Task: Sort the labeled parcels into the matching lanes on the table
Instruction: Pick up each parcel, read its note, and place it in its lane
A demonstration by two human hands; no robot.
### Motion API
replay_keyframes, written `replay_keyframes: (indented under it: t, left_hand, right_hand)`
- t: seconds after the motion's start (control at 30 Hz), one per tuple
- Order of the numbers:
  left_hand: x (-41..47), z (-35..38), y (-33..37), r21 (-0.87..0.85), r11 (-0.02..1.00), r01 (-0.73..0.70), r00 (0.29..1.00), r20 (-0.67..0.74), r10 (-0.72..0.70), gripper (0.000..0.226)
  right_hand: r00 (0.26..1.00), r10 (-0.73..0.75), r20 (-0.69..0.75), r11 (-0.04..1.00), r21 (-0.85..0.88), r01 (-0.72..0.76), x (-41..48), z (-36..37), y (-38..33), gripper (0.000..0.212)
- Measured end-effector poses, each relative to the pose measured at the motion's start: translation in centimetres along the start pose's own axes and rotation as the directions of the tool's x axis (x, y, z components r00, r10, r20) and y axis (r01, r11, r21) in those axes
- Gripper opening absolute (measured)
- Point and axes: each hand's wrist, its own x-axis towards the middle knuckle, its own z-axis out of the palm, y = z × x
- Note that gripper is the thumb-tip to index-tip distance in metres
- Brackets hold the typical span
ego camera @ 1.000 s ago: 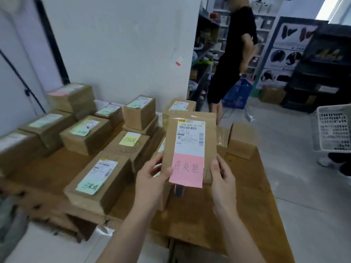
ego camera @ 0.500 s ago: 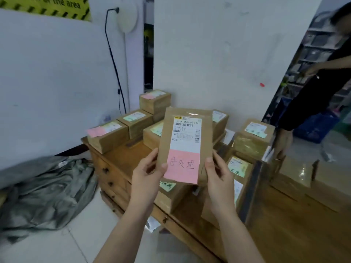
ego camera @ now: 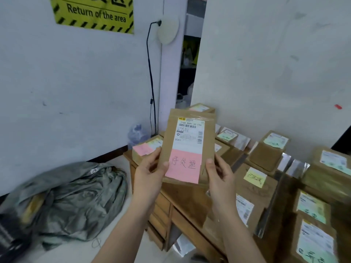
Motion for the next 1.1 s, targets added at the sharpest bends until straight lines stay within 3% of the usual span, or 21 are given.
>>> replay_keyframes:
  t: [0.13,0.27,0.4,0.9,1.1]
  left_hand:
    - [4.0,-2.3,0.0,0.038,0.999,0.023,1.000,-0.010,-0.022,0.043]
    - [8.0,-3.4,-0.1,0.038,0.998,0.051,0.999,-0.017,-0.050,0.041]
    - [12.7,-3.8,-0.9,0.057,0.995,0.076,0.997,-0.006,-0.076,0.042]
    - [30.8,-0.6,-3.5,0.160,0.961,0.227,0.968,0.073,-0.241,0.042]
    - [35.7,0.1,-5.0,0.223,0.934,0.277,0.934,0.167,-0.317,0.039]
  right_hand:
    - [1.000,0.012,0.013,1.000,0.013,-0.012,1.7,3.9,-0.1,0.020]
    - [1.000,0.020,0.011,1.000,0.004,-0.020,4.3,6.8,0.4,0.039]
    - [1.000,0.027,-0.002,1.000,-0.009,-0.027,7.6,9.7,1.2,0.044]
    - [0.985,0.107,-0.132,0.984,-0.126,-0.124,22.6,17.2,4.5,0.047]
    - [0.970,0.153,-0.188,0.969,-0.165,-0.185,25.6,18.7,6.0,0.048]
